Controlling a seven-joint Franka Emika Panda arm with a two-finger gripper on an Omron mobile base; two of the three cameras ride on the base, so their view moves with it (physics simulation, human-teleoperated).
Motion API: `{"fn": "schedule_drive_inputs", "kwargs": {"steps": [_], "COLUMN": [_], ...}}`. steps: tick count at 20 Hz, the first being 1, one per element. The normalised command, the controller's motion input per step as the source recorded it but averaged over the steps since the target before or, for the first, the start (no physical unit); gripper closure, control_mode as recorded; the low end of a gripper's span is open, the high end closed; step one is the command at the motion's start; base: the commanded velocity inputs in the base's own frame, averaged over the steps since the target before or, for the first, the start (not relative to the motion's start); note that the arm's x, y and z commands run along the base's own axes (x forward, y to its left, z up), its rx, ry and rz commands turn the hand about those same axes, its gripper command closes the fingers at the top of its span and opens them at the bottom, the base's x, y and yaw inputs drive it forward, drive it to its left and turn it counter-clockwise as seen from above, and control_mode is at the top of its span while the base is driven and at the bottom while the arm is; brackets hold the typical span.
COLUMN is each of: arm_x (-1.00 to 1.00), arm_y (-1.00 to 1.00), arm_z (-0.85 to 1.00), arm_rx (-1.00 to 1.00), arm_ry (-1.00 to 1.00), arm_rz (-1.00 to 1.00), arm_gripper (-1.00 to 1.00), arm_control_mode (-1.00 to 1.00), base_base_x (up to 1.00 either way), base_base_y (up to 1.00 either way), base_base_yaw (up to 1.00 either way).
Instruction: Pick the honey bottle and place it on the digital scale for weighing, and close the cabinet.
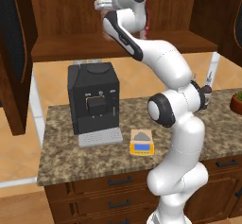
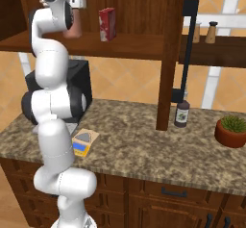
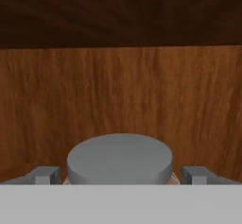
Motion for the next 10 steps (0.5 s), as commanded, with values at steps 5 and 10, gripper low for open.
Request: {"fn": "schedule_drive_inputs", "kwargs": {"steps": [5,10], "arm_x": [-0.09,-0.37], "arm_y": [0.07,0.03], "arm_z": [0.0,0.0], "arm_rx": [0.08,0.1], "arm_ry": [-0.25,-0.3], "arm_rz": [0.0,0.0], "arm_gripper": [1.0,1.0], "arm_control_mode": [-1.0,-1.0], "base_base_x": [0.0,0.0], "base_base_y": [0.0,0.0], "base_base_yaw": [0.0,0.0]}}
